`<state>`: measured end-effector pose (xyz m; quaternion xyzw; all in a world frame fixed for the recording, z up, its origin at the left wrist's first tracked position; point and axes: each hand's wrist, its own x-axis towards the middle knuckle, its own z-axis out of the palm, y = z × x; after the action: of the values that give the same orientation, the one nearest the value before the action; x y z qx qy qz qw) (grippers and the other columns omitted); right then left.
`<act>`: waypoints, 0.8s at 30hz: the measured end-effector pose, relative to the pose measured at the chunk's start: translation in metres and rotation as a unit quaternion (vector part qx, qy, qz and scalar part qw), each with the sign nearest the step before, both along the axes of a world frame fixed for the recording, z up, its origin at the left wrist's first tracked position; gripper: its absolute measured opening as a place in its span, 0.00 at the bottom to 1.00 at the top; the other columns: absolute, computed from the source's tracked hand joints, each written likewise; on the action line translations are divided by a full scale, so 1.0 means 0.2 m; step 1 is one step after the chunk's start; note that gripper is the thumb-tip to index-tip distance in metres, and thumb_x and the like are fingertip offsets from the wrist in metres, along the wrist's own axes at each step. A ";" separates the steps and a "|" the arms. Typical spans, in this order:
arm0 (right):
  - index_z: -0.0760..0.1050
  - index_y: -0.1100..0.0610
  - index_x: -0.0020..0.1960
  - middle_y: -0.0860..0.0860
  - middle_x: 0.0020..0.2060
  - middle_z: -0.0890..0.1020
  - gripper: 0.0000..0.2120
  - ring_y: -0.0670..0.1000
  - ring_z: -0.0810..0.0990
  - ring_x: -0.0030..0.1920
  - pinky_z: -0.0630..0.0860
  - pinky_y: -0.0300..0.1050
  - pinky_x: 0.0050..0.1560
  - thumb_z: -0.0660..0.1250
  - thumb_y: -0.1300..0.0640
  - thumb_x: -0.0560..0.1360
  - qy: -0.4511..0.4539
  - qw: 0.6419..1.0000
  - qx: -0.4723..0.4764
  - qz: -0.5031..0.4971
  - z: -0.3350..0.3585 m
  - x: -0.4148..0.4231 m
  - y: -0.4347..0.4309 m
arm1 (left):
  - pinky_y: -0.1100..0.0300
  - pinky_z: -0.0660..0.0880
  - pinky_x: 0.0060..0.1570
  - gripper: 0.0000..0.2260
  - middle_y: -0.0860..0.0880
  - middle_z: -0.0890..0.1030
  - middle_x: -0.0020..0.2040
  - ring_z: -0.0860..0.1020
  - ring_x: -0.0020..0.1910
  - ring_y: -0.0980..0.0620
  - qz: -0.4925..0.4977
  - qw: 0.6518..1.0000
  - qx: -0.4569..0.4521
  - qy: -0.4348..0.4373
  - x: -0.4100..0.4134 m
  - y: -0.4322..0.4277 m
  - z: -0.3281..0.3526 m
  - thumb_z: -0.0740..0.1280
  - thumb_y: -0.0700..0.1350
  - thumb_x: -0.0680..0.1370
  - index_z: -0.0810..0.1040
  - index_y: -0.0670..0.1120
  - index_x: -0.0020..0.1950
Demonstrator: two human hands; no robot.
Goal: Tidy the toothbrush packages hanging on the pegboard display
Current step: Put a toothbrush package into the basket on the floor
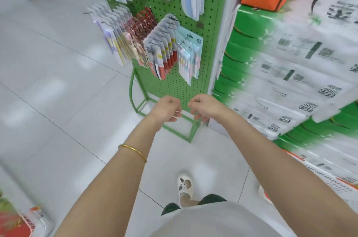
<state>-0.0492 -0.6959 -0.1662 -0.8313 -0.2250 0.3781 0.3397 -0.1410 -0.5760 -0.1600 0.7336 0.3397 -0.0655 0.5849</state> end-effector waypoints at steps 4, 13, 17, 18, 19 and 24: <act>0.72 0.55 0.53 0.51 0.48 0.80 0.07 0.49 0.80 0.43 0.79 0.48 0.47 0.58 0.54 0.81 -0.052 0.997 0.047 0.011 0.19 0.19 0.31 | 0.56 0.77 0.48 0.08 0.44 0.79 0.54 0.80 0.46 0.50 0.008 0.999 0.021 -0.033 0.17 0.31 0.16 0.58 0.42 0.82 0.73 0.43 0.58; 0.70 0.57 0.64 0.50 0.54 0.78 0.15 0.50 0.80 0.52 0.79 0.51 0.55 0.62 0.55 0.79 -0.144 0.967 0.186 -0.095 0.57 0.53 0.87 | 0.55 0.79 0.48 0.08 0.48 0.81 0.48 0.80 0.43 0.52 0.007 0.984 0.027 -0.178 0.62 0.88 0.47 0.60 0.39 0.81 0.75 0.42 0.58; 0.61 0.57 0.72 0.52 0.61 0.73 0.23 0.49 0.75 0.59 0.72 0.45 0.60 0.62 0.55 0.79 -0.183 0.933 0.248 -0.188 0.64 0.64 1.13 | 0.61 0.79 0.44 0.09 0.45 0.79 0.55 0.80 0.46 0.54 -0.003 0.968 0.014 -0.252 0.85 1.08 0.61 0.58 0.38 0.81 0.72 0.43 0.60; 0.61 0.57 0.73 0.52 0.63 0.72 0.24 0.48 0.73 0.59 0.70 0.41 0.59 0.62 0.55 0.79 -0.197 0.922 0.254 -0.215 0.66 0.67 1.19 | 0.61 0.79 0.45 0.08 0.46 0.78 0.56 0.80 0.49 0.54 -0.004 0.963 0.016 -0.268 0.91 1.13 0.63 0.58 0.39 0.81 0.72 0.45 0.59; 0.60 0.58 0.73 0.53 0.65 0.71 0.24 0.48 0.73 0.61 0.68 0.39 0.57 0.61 0.55 0.79 -0.220 0.910 0.255 -0.243 0.67 0.69 1.25 | 0.60 0.79 0.48 0.08 0.48 0.77 0.56 0.79 0.52 0.53 -0.010 0.958 0.023 -0.284 0.95 1.17 0.67 0.58 0.39 0.81 0.71 0.46 0.59; 0.61 0.65 0.71 0.60 0.68 0.69 0.23 0.57 0.68 0.67 0.64 0.42 0.64 0.61 0.59 0.79 -0.318 0.831 0.246 -0.384 0.71 0.83 1.48 | 0.56 0.72 0.62 0.18 0.47 0.70 0.64 0.73 0.59 0.53 -0.075 0.933 0.067 -0.347 1.17 1.32 0.80 0.60 0.36 0.78 0.66 0.43 0.68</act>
<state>0.1169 -0.4002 -0.0233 -0.8139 -0.0689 -0.1364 0.5605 0.0921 -0.3114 0.0009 0.7715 0.0630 0.1718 0.6094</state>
